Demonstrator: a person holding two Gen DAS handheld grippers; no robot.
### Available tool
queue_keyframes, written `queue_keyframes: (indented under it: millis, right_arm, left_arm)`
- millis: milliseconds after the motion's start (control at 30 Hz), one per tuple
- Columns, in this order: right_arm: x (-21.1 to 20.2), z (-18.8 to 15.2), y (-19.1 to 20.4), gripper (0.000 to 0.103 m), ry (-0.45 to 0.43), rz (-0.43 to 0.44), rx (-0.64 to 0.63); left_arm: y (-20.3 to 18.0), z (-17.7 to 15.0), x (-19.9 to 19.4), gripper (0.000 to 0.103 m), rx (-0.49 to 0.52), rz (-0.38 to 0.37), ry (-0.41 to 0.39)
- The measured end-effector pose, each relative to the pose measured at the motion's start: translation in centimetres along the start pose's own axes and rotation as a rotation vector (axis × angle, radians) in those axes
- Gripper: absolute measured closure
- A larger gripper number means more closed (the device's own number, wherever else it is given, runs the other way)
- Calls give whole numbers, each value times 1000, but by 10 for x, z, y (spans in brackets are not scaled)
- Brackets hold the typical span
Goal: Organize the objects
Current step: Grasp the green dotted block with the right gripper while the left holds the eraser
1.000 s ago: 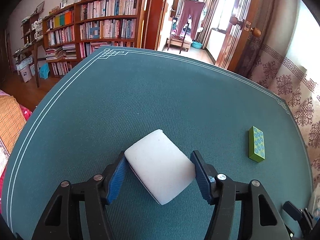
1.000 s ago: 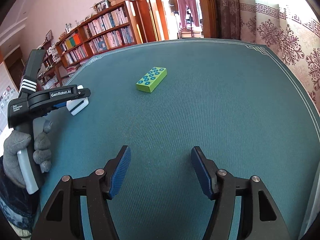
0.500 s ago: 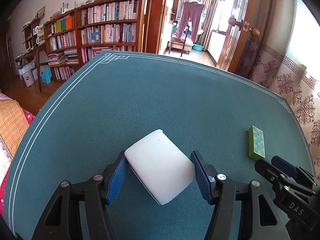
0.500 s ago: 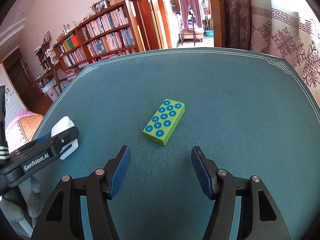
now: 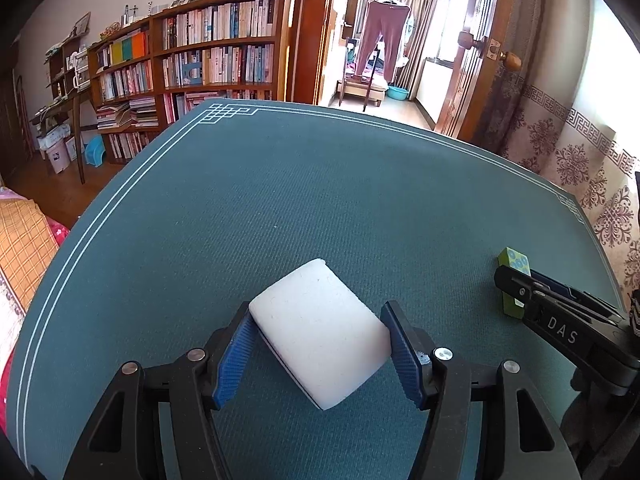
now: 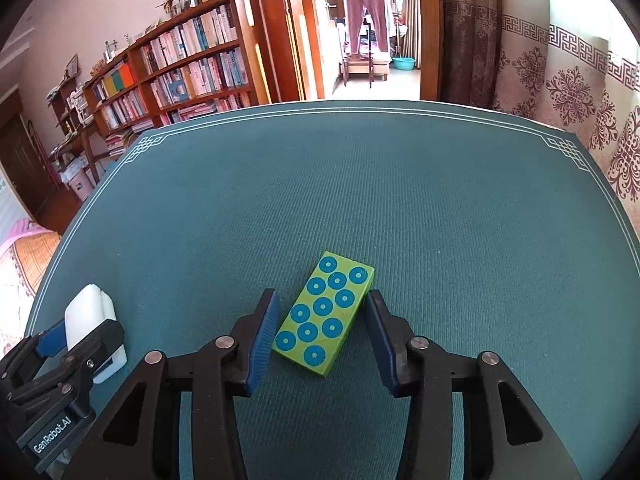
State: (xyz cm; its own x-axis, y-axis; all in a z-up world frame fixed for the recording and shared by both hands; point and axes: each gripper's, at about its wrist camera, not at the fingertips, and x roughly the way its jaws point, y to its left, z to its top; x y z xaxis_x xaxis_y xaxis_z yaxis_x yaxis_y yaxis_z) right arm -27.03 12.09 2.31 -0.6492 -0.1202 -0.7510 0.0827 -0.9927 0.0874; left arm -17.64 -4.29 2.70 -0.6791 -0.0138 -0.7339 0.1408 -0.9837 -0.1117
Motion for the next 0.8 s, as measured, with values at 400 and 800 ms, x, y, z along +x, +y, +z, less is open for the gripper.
queue_keyframes:
  millis: [400, 800]
  right_arm:
    - [-22, -29, -15, 73, -14, -13, 8]
    - [-66, -71, -37, 73, -13, 30, 65]
  left_arm:
    - [-11, -4, -6, 37, 40, -1, -21]
    - [-31, -8, -27, 37, 99, -48, -62]
